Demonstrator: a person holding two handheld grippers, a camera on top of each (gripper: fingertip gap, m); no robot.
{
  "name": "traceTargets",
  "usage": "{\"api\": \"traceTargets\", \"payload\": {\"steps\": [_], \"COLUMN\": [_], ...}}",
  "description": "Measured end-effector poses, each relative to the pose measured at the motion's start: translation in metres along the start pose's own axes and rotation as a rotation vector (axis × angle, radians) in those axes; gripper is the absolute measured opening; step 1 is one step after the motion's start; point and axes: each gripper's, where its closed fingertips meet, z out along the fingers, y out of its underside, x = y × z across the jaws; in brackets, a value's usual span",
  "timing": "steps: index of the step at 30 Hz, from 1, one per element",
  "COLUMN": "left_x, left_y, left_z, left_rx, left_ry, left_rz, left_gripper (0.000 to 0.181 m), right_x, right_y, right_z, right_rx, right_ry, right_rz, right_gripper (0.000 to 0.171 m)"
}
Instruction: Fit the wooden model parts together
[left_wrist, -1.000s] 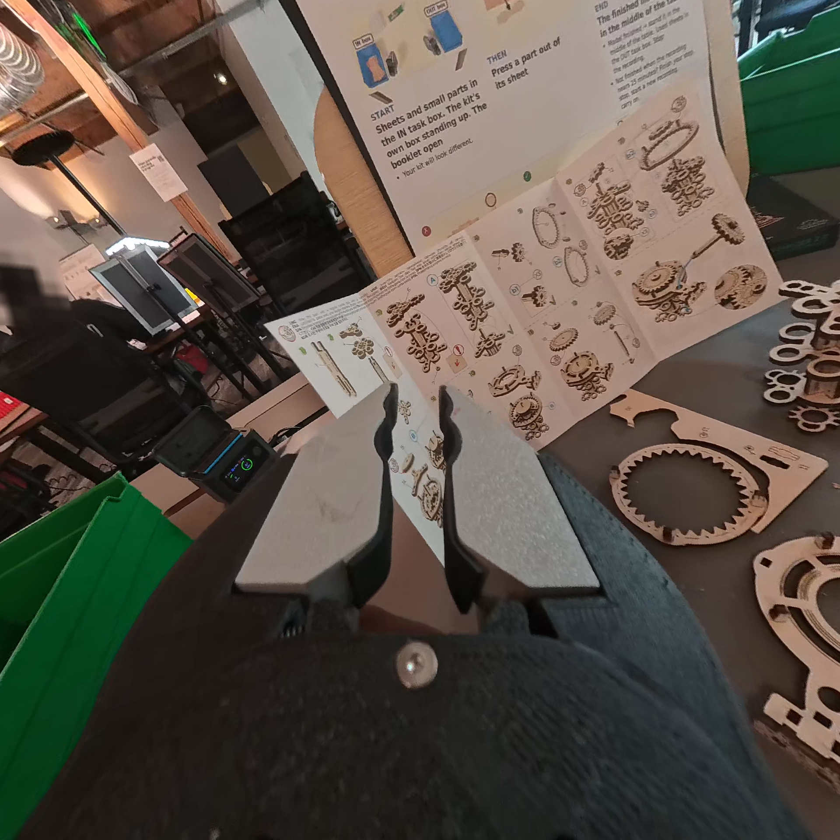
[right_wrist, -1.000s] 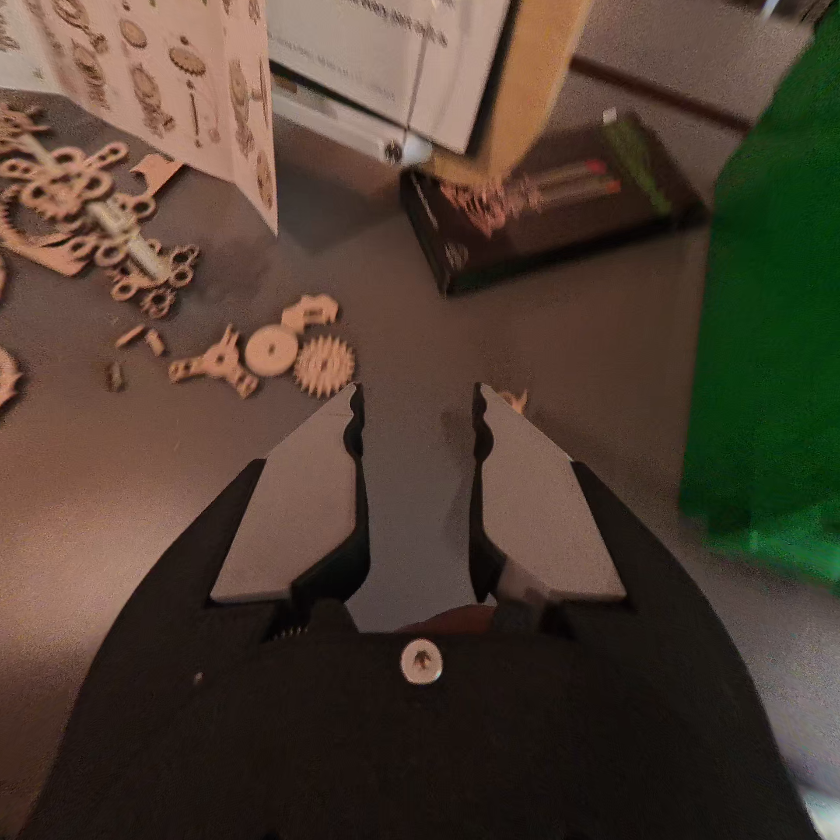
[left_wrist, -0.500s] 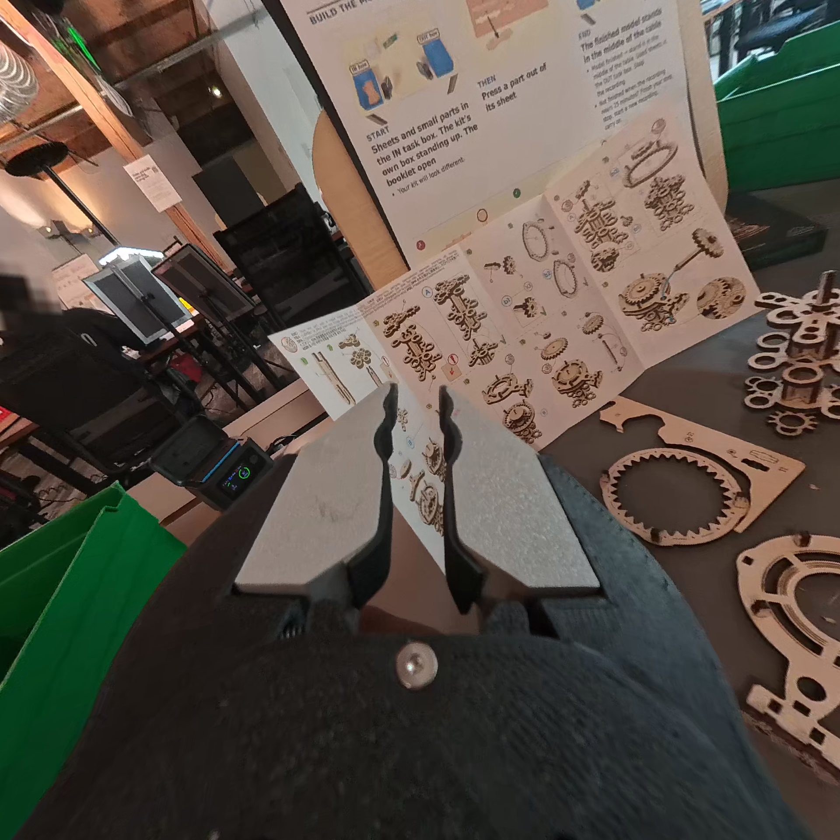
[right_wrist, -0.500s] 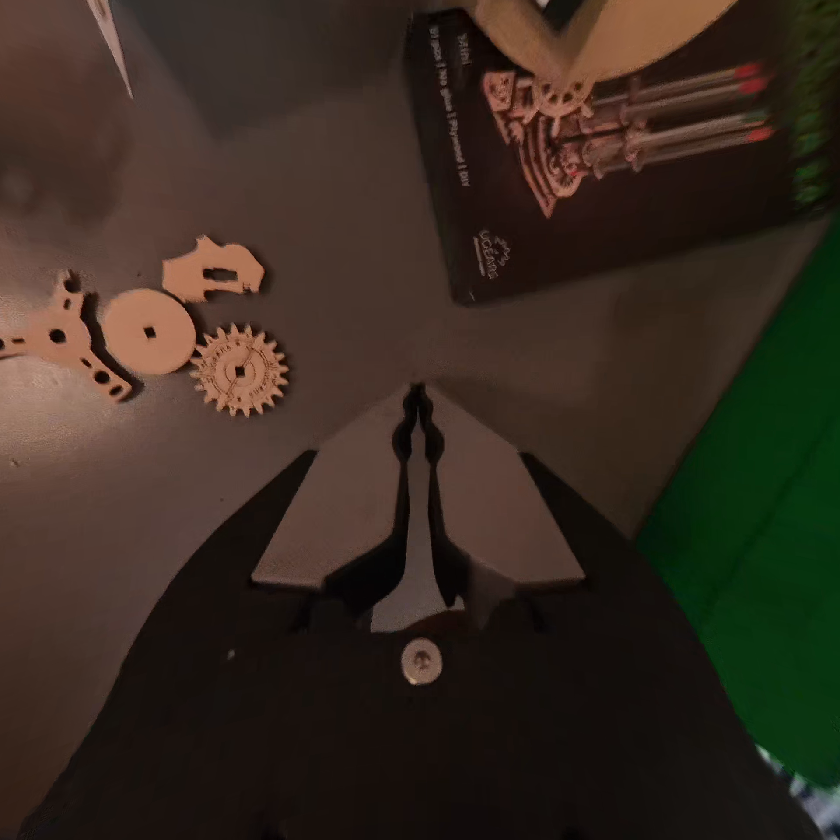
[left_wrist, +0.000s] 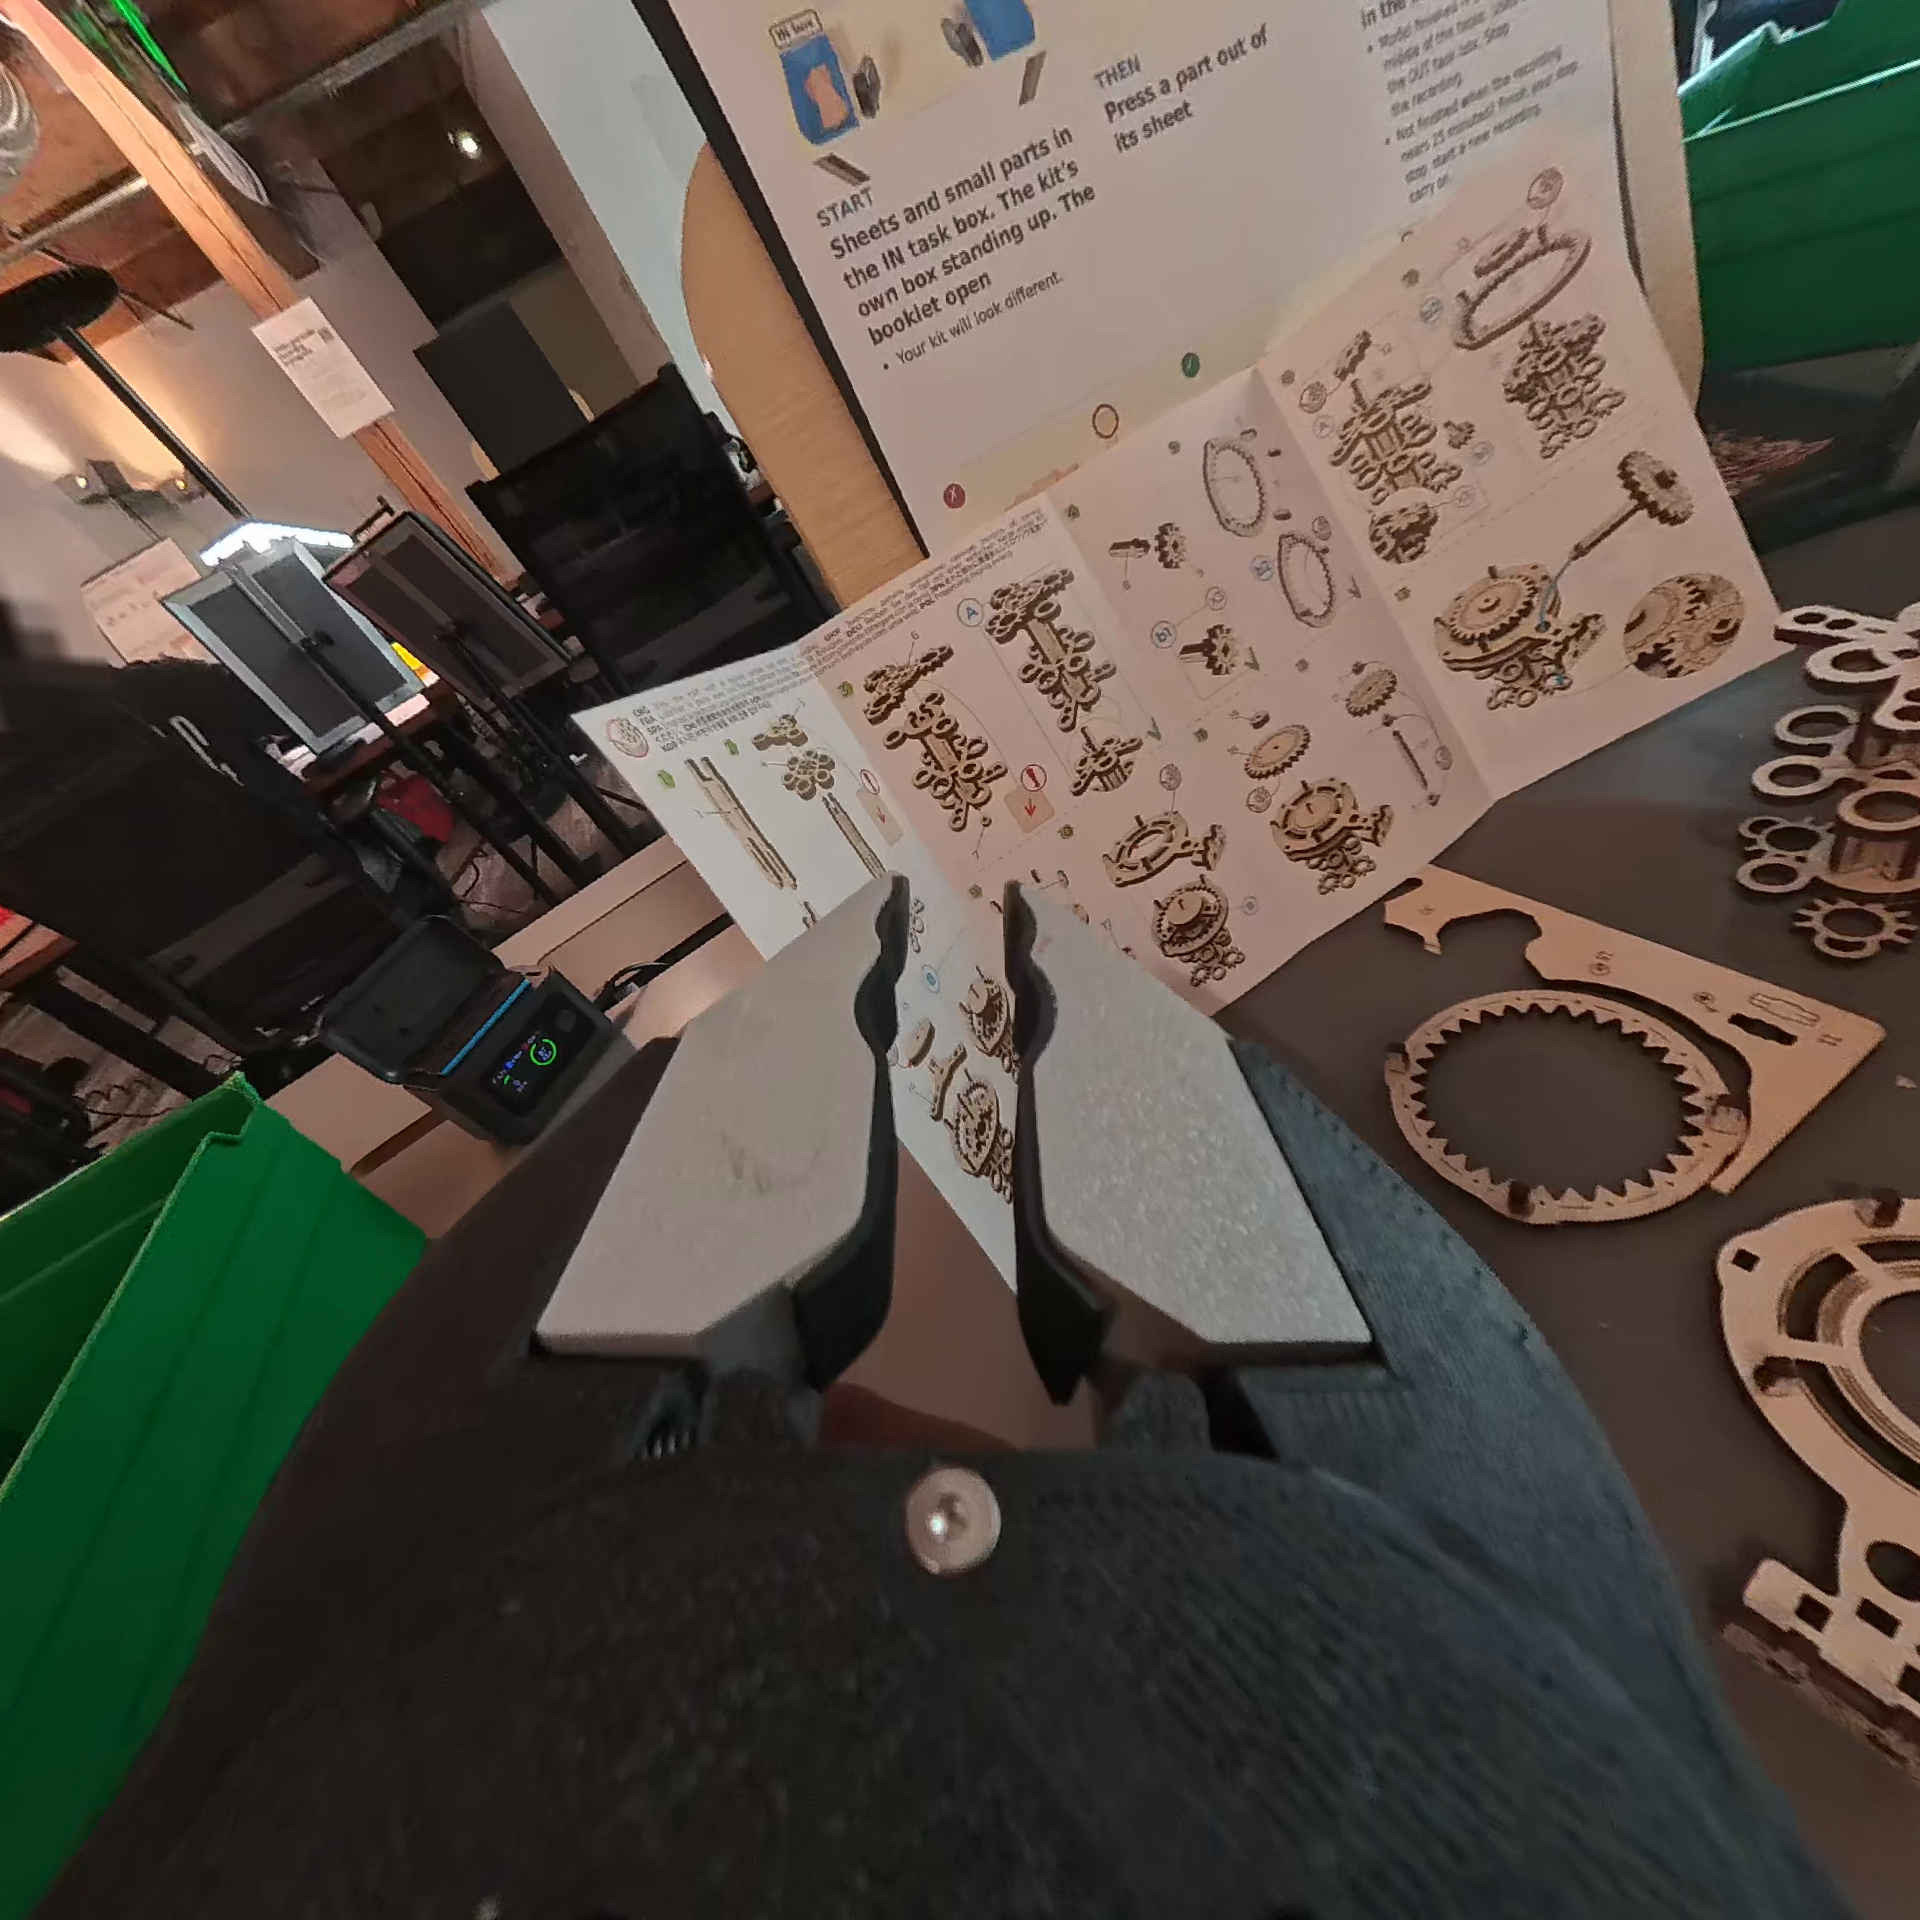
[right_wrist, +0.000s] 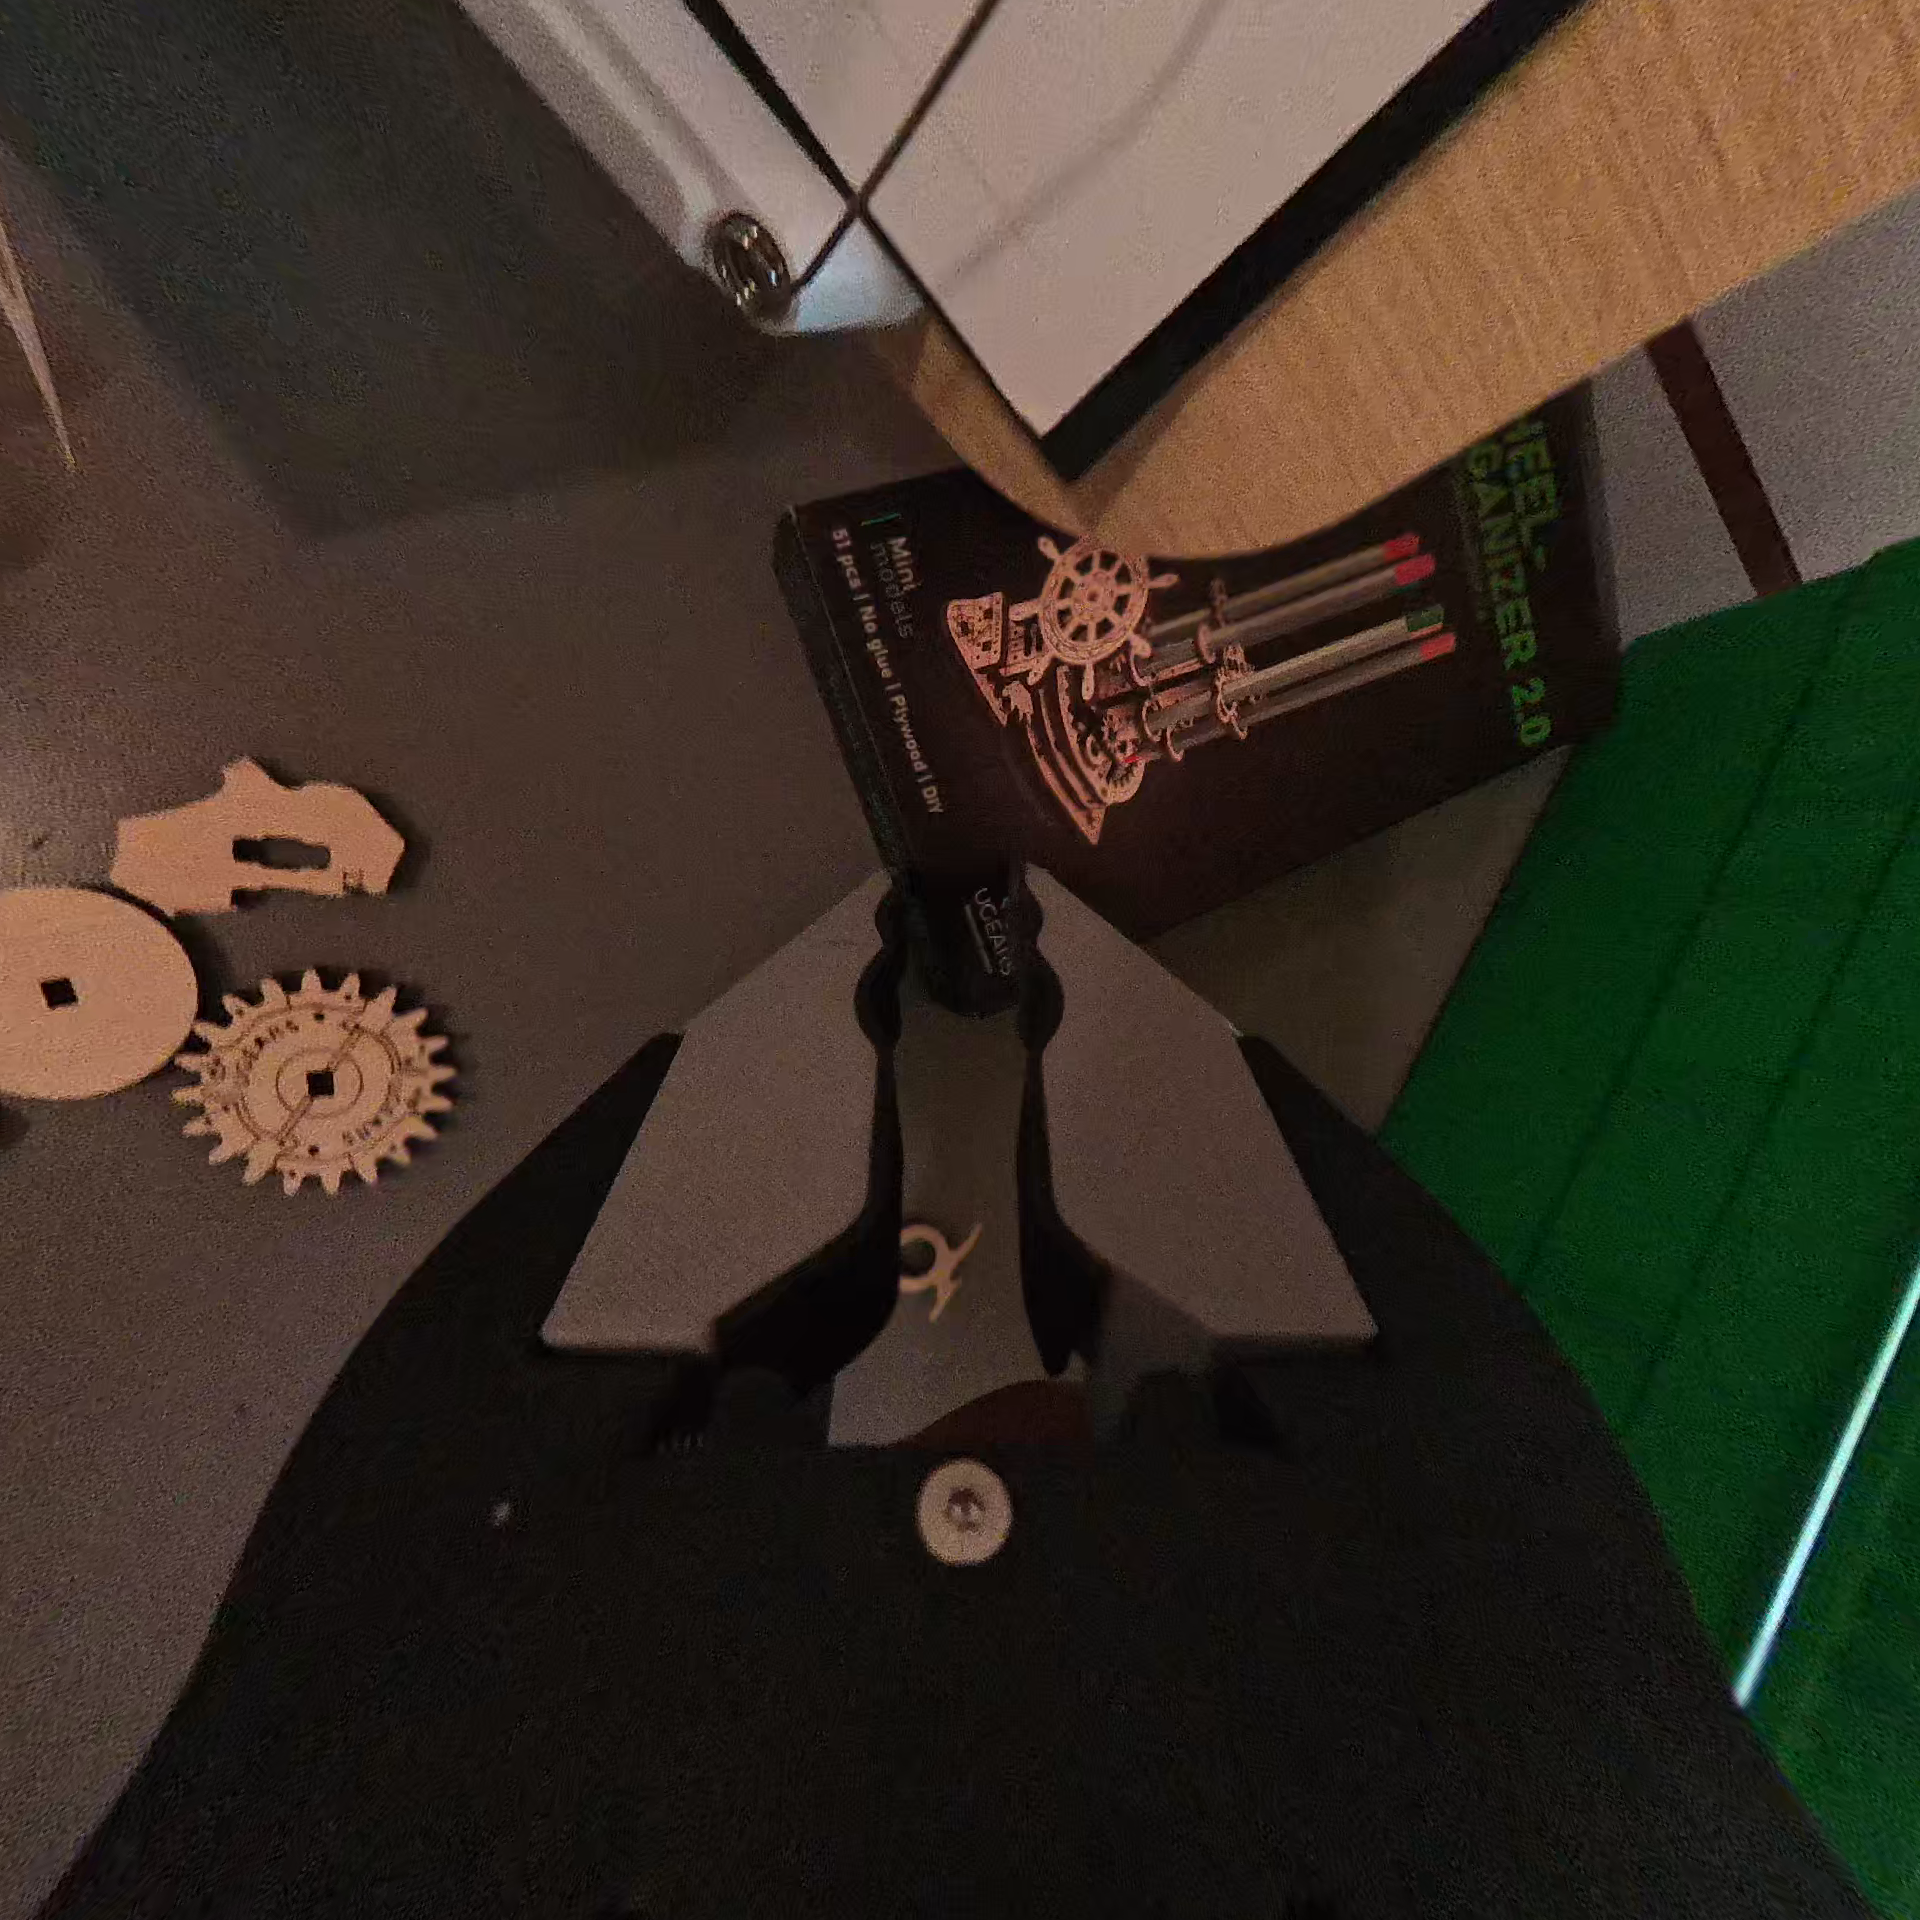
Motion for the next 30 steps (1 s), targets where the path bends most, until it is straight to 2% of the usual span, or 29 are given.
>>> {"api": "traceTargets", "payload": {"steps": [2,4,7,8,12,13,14,15,17,21,22,23,24,27,30], "left_x": [0.0,0.0,-0.001,0.0,0.003,0.004,0.004,0.004,0.002,-0.004,-0.006,-0.006,-0.007,-0.008,-0.007], "left_y": [-0.004,-0.007,-0.011,-0.012,-0.012,-0.012,-0.011,-0.01,-0.008,-0.013,-0.015,-0.019,-0.021,-0.026,-0.029], "left_z": [-0.002,-0.004,-0.006,-0.006,-0.006,-0.006,-0.005,-0.005,-0.004,-0.008,-0.01,-0.012,-0.014,-0.017,-0.019], "left_rx": [0.013,0.023,0.037,0.039,0.039,0.038,0.036,0.033,0.027,0.048,0.059,0.071,0.082,0.1,0.111], "left_ry": [0.0,-0.001,-0.001,0.002,0.006,0.007,0.007,0.006,0.004,0.0,0.0,0.001,0.0,0.004,0.006], "left_rz": [-0.001,0.001,-0.006,-0.008,0.0,-0.001,-0.003,-0.004,-0.01,-0.04,-0.048,-0.054,-0.057,-0.064,-0.062], "left_gripper": [0.015,0.015,0.015,0.015,0.015,0.015,0.015,0.015,0.015,0.015,0.015,0.015,0.015,0.015,0.014], "right_x": [0.0,-0.011,-0.024,-0.019,0.012,0.019,0.027,0.03,0.016,0.009,0.011,0.011,0.008,-0.005,-0.007], "right_y": [0.018,0.033,0.049,0.049,0.022,0.018,0.019,0.023,0.027,0.03,0.03,0.028,0.027,0.039,0.042], "right_z": [-0.011,-0.026,-0.043,-0.045,-0.04,-0.033,-0.023,-0.011,0.012,0.024,0.022,0.016,0.01,-0.002,-0.019], "right_rx": [-0.059,-0.096,-0.123,-0.118,0.002,-0.004,-0.043,-0.107,-0.226,-0.277,-0.279,-0.276,-0.275,-0.36,-0.345], "right_ry": [-0.003,-0.031,-0.074,-0.052,0.05,0.081,0.127,0.149,0.047,-0.062,-0.064,-0.073,-0.091,-0.116,-0.089], "right_rz": [0.019,0.034,0.084,0.154,0.483,0.53,0.561,0.594,0.656,0.762,0.753,0.73,0.695,0.593,0.541], "right_gripper": [0.013,0.002,0.0,0.009,0.118,0.142,0.158,0.155,0.157,0.159,0.153,0.129,0.112,0.11,0.11]}}
